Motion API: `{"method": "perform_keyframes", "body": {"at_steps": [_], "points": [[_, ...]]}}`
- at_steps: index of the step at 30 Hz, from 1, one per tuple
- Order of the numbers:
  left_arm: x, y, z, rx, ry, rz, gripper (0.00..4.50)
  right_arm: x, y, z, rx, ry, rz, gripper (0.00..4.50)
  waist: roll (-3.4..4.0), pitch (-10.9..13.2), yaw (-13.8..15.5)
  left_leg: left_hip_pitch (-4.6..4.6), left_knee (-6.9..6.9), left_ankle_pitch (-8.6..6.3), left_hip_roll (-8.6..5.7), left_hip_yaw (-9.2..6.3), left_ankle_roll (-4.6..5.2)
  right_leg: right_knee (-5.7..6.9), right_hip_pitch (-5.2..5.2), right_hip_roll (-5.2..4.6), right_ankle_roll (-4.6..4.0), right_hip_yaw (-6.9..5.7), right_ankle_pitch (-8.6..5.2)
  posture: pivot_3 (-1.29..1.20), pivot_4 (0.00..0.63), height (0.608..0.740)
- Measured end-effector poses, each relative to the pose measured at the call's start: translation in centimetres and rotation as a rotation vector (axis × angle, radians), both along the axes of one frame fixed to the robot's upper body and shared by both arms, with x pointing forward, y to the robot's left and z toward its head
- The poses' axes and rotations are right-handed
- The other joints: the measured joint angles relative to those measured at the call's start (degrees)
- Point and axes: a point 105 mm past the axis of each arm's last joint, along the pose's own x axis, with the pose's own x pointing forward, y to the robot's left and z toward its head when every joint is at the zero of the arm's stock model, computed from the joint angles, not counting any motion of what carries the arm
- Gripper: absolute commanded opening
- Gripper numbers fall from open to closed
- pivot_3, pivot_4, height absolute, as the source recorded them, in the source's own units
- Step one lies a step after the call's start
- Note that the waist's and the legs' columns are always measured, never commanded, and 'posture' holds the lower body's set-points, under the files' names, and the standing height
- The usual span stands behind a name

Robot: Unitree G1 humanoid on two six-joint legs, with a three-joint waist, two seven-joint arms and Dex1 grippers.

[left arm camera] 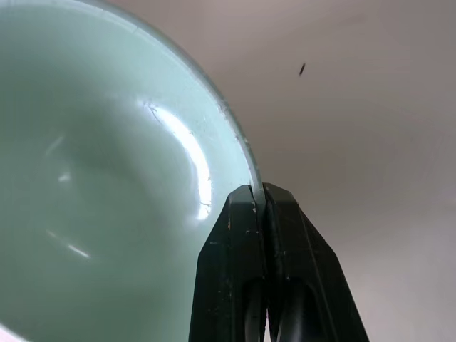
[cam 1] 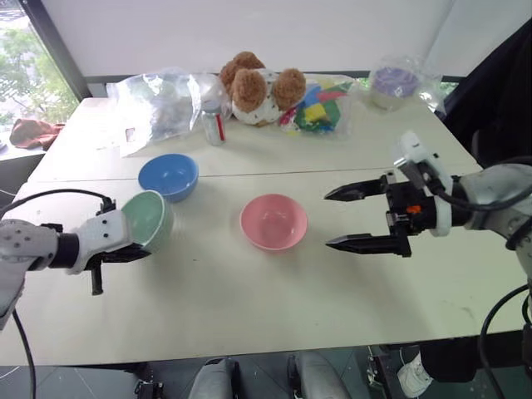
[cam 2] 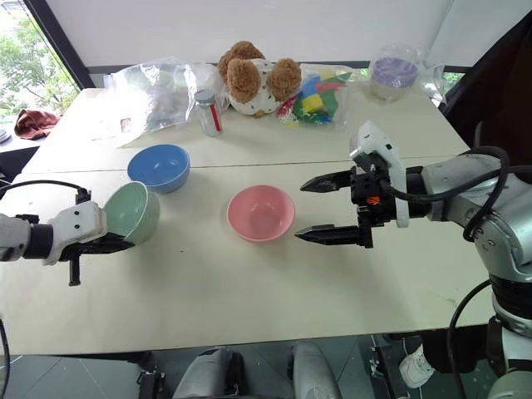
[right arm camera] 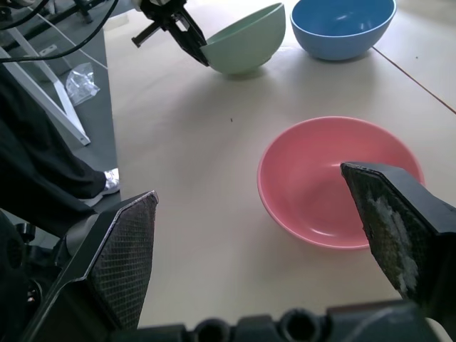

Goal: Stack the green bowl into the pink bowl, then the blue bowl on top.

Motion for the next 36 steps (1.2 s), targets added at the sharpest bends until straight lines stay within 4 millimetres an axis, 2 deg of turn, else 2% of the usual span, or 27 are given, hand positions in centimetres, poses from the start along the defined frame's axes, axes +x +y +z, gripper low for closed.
{"method": "perform_keyframes", "body": {"at_steps": [3, 8, 11, 14, 16, 22, 31, 34, 36], "points": [[-0.2, -1.7, 1.2, -0.027, -0.001, -0.077, 0.03, 0.1, -0.5, -0.3, -0.006, 0.009, -0.031, 4.5, -0.01, 0.0, 0.1, -0.02, 0.0, 0.0, 0.0, 0.0, 0.0, -0.01, 0.0, 0.0, 0.0, 0.0, 0.0, 0.0, 0.15, 0.74], [-1.2, -7.3, 5.9, -0.06, -0.061, -0.344, 0.03, 0.3, -0.8, 0.0, -0.005, -0.012, -0.047, 4.5, -0.01, 0.0, 1.2, -0.01, 0.06, 0.0, -0.05, 0.02, 0.02, -0.02, 0.04, 0.09, 0.02, 0.02, 0.01, 0.0, 0.15, 0.74], [-1.6, -10.3, 7.1, -0.065, -0.078, -0.513, 0.03, 0.5, -1.0, 0.1, -0.001, -0.022, -0.059, 4.5, -0.01, 0.0, 1.5, -0.04, 0.18, -0.01, -0.01, 0.02, 0.03, 0.0, 0.06, 0.26, 0.02, 0.05, 0.01, 0.0, 0.15, 0.74], [-0.8, -13.2, 7.8, -0.081, -0.096, -0.67, 0.03, 0.7, -1.2, 0.1, -0.005, -0.031, -0.075, 4.5, -0.02, 0.0, 1.8, -0.02, 0.37, -0.02, -0.03, 0.0, 0.07, 0.06, 0.18, 0.45, 0.03, 0.05, 0.0, 0.0, 0.15, 0.74], [-0.2, -14.2, 7.7, -0.067, -0.1, -0.729, 0.03, 0.7, -1.3, 0.2, -0.008, -0.038, -0.084, 4.5, -0.02, 0.0, 1.8, -0.03, 0.39, -0.04, -0.07, 0.02, 0.11, 0.04, 0.17, 0.46, 0.04, 0.08, 0.0, 0.0, 0.15, 0.74], [3.3, -17.1, 4.9, 0.03, -0.078, -0.864, 0.03, 0.2, -2.3, 0.1, -0.019, -0.043, -0.139, 4.5, -0.03, 0.0, 1.8, -0.05, 0.39, -0.04, -0.08, 0.0, 0.13, 0.03, 0.15, 0.51, 0.05, 0.09, 0.0, 0.0, 0.15, 0.74], [6.2, -19.4, 2.8, 0.199, -0.098, -1.003, 0.03, -1.1, -4.1, -0.8, -0.063, -0.046, -0.259, 4.5, -0.03, 0.0, 1.8, -0.06, 0.41, -0.07, -0.09, 0.02, 0.18, 0.01, 0.13, 0.47, 0.07, 0.16, -0.01, 0.0, 0.15, 0.74], [6.4, -19.8, 2.7, 0.216, -0.099, -1.027, 1.01, -1.5, -4.2, -0.8, -0.059, -0.049, -0.278, 4.5, -0.05, 0.0, 1.7, -0.07, 0.41, -0.08, -0.09, 0.01, 0.19, 0.0, 0.13, 0.47, 0.07, 0.17, -0.01, 0.0, 0.15, 0.74], [6.4, -20.0, 2.8, 0.229, -0.094, -1.04, 1.95, -1.6, -4.3, -1.0, -0.057, -0.047, -0.293, 4.5, -0.05, 0.0, 1.6, -0.06, 0.4, -0.08, -0.06, 0.0, 0.19, 0.01, 0.13, 0.47, 0.07, 0.17, -0.01, 0.0, 0.15, 0.74]]}}
